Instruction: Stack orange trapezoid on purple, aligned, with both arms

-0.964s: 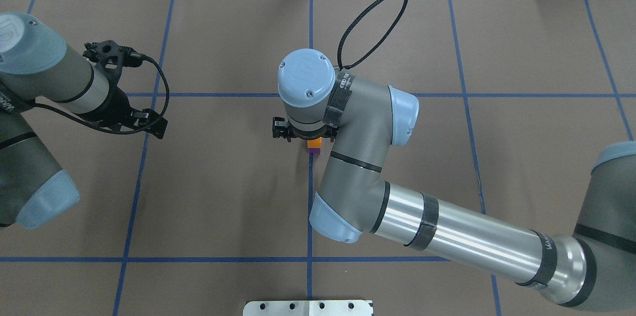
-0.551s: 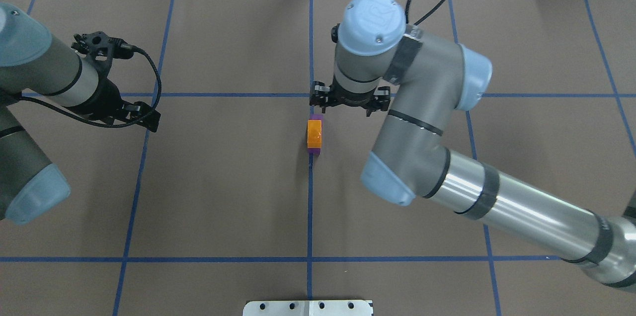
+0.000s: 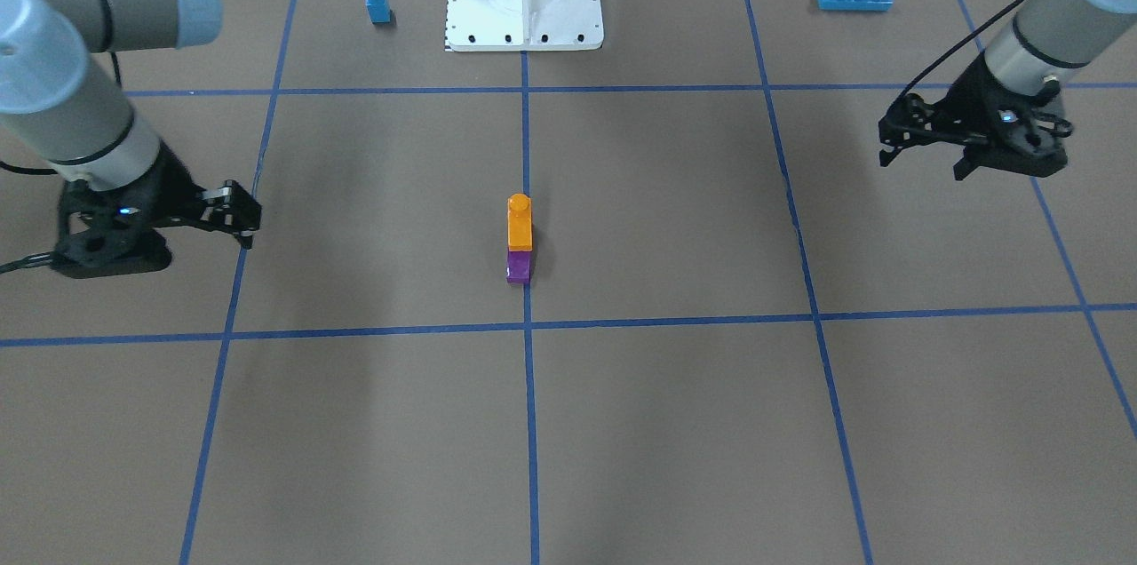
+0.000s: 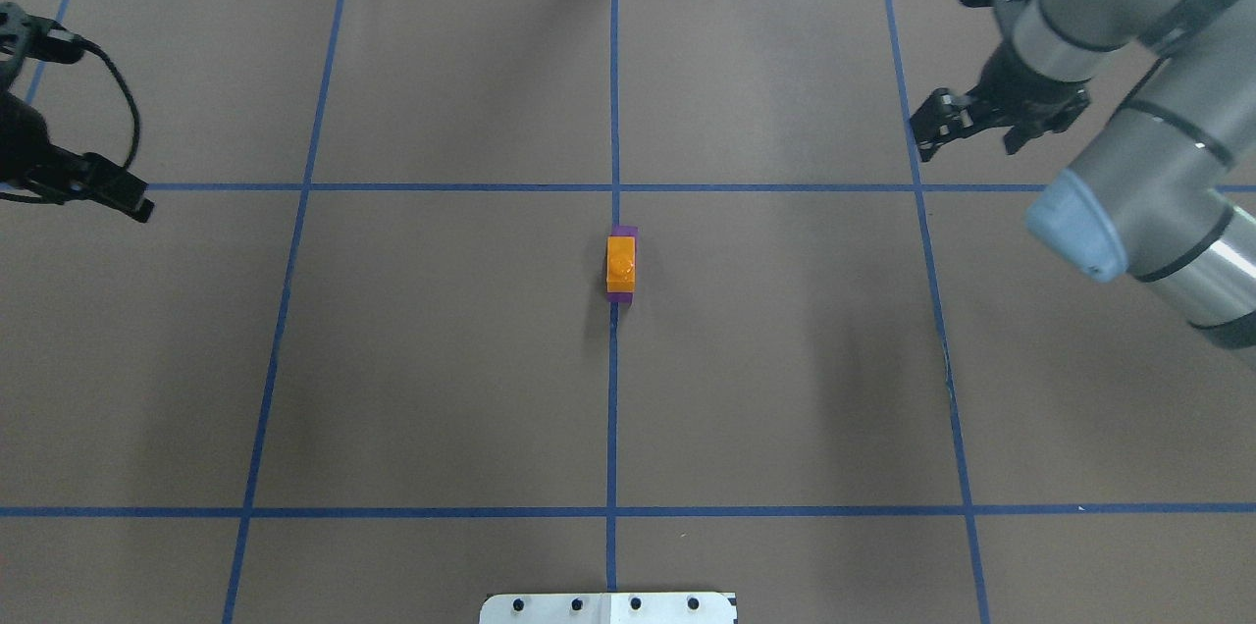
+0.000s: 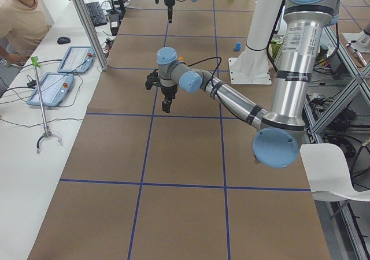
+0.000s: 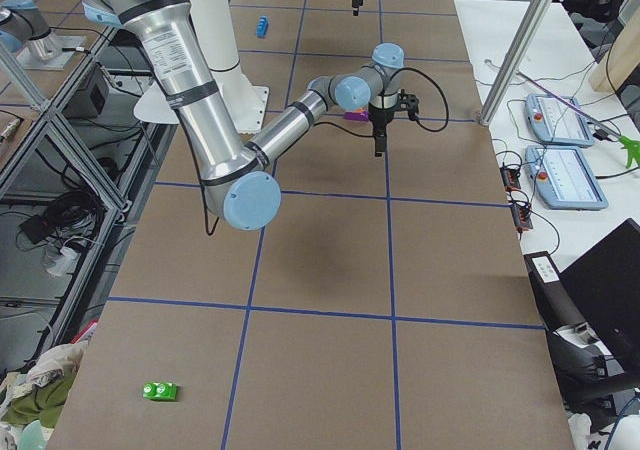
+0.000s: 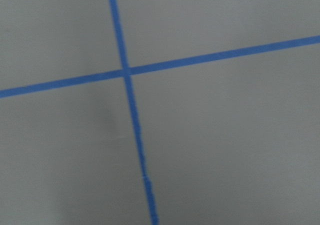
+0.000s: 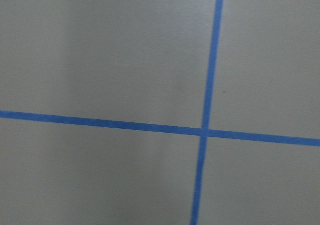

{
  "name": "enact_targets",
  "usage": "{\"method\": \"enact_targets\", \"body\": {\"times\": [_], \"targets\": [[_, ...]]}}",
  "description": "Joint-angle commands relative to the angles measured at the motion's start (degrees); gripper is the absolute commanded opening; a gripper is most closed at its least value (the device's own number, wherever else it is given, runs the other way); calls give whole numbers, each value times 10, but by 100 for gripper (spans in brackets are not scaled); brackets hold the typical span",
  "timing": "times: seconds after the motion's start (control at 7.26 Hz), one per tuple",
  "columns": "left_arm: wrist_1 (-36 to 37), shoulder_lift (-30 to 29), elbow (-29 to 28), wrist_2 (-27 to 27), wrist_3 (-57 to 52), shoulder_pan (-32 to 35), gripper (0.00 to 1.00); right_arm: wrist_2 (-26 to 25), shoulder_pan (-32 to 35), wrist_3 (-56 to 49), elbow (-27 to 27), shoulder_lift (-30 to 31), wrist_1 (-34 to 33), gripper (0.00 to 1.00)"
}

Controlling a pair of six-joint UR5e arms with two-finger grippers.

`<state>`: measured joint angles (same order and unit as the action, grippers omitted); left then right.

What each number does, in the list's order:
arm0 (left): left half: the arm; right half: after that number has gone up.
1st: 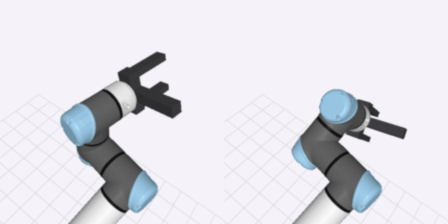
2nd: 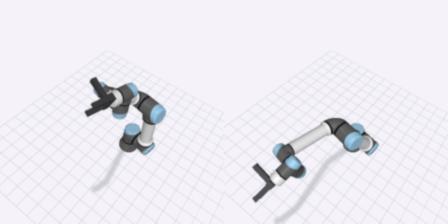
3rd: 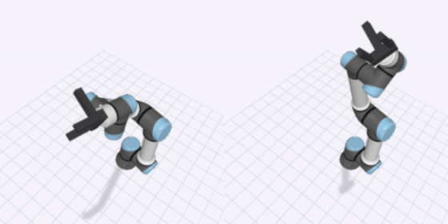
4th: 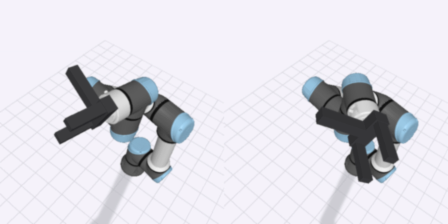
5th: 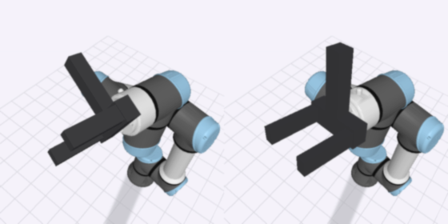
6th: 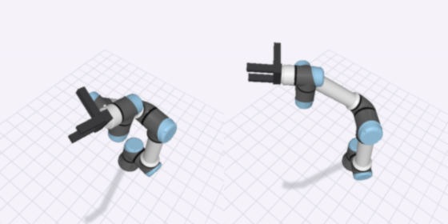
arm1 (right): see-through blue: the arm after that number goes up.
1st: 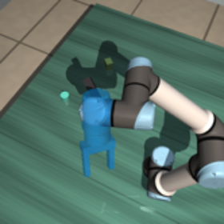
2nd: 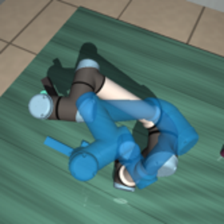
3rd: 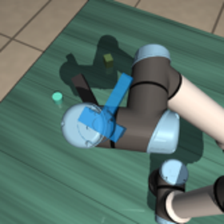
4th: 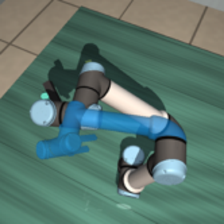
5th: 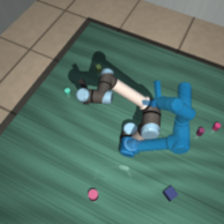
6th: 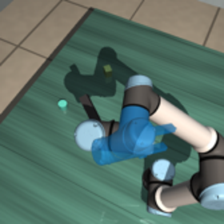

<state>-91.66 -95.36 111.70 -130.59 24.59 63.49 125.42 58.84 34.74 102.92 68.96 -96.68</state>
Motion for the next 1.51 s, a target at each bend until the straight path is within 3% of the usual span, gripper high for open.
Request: {"method": "enact_targets", "body": {"times": [0.0,0.41,0.69,1.38], "targets": [[0,32,-78,-66,-183,130,100,65,124,-184,-4,91,-1,100],[2,30,-209,-66,-339,245,100,70,244,-384,-67,163,-1,100],[8,31,-209,-53,-340,261,100,72,289,-434,-122,163,-1,100],[5,33,-210,-41,-326,264,100,66,288,-445,-124,180,1,100]]}}
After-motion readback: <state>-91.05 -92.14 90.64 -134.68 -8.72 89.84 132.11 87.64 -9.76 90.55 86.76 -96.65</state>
